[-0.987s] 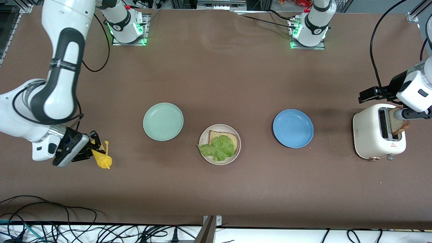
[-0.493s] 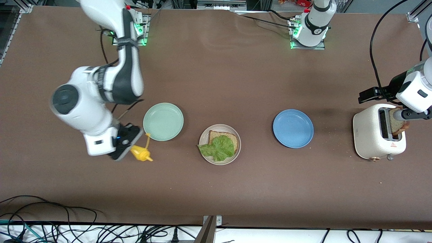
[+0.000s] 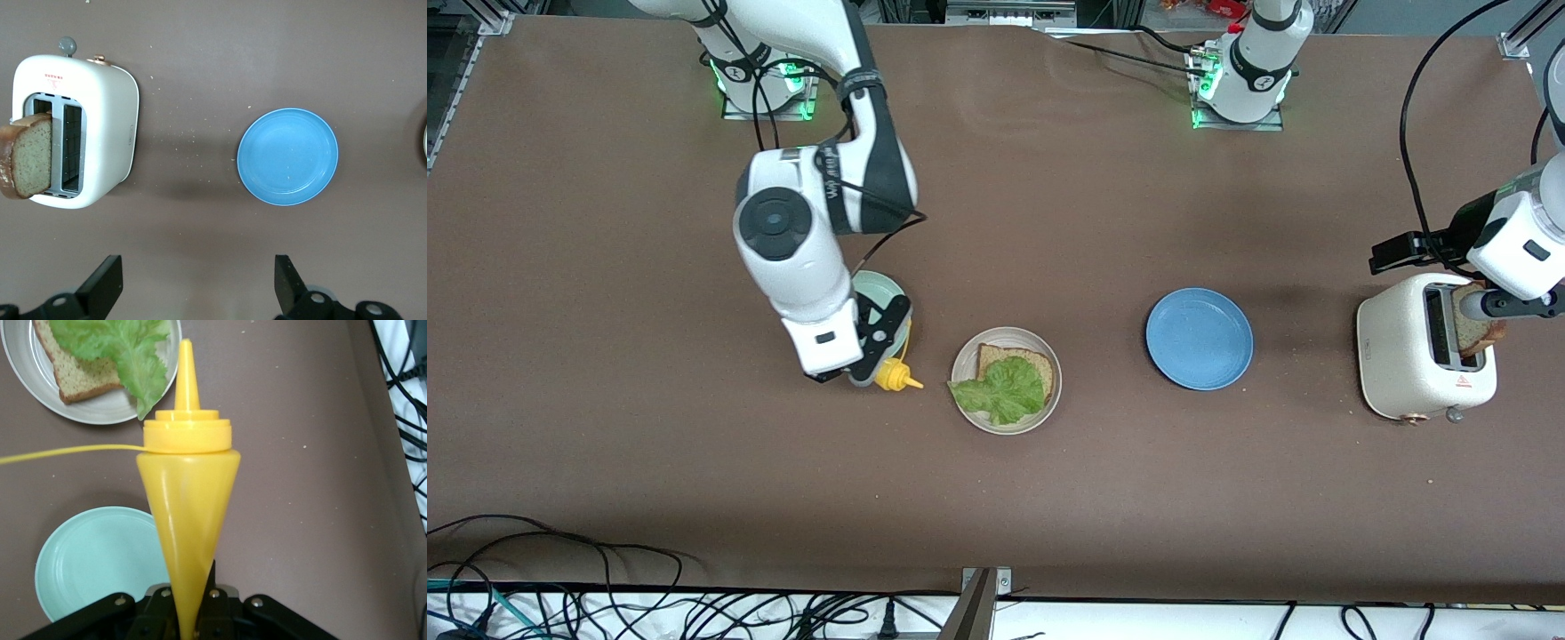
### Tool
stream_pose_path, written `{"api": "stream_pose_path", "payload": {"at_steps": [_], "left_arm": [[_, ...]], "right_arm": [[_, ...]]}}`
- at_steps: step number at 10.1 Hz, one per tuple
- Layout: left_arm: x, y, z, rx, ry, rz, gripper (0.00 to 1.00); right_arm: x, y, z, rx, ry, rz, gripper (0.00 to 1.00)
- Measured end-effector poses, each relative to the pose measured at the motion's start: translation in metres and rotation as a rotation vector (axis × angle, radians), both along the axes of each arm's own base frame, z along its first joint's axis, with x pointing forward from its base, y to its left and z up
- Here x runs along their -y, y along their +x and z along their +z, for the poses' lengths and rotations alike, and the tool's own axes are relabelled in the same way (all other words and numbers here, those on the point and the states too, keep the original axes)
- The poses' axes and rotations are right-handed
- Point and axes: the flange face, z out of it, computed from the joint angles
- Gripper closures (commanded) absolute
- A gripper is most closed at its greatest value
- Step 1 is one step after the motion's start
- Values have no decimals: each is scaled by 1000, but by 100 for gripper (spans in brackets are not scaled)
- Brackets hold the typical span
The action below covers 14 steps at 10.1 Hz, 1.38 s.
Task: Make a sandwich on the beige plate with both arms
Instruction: 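Carry the mustard bottle with the right gripper over the beige plate, then tilt the mustard bottle nozzle over the lettuce and bread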
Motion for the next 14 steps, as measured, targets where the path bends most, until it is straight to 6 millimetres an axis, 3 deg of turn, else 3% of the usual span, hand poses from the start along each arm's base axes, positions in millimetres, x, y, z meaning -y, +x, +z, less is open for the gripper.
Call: {"api": "stream_pose_path", "payload": {"at_steps": [3,5,8,11,14], "left_arm": [[0,0,0,0,0,0,0],[0,0,0,0,0,-1,0],[1,0,-1,-1,0,-1,0],[1,0,-1,-1,0,-2,0],[1,0,-1,-1,0,-2,0]], "right_arm": [[-51,-28,-29,19,-171,90,100],[-82,-48,-62,33,-241,83,100],[-97,-53,-116,54,-312,70,100],[-100,-51,-122,68,-319,72,100],[-95,-42,-102,107,-242,-63,100]]}}
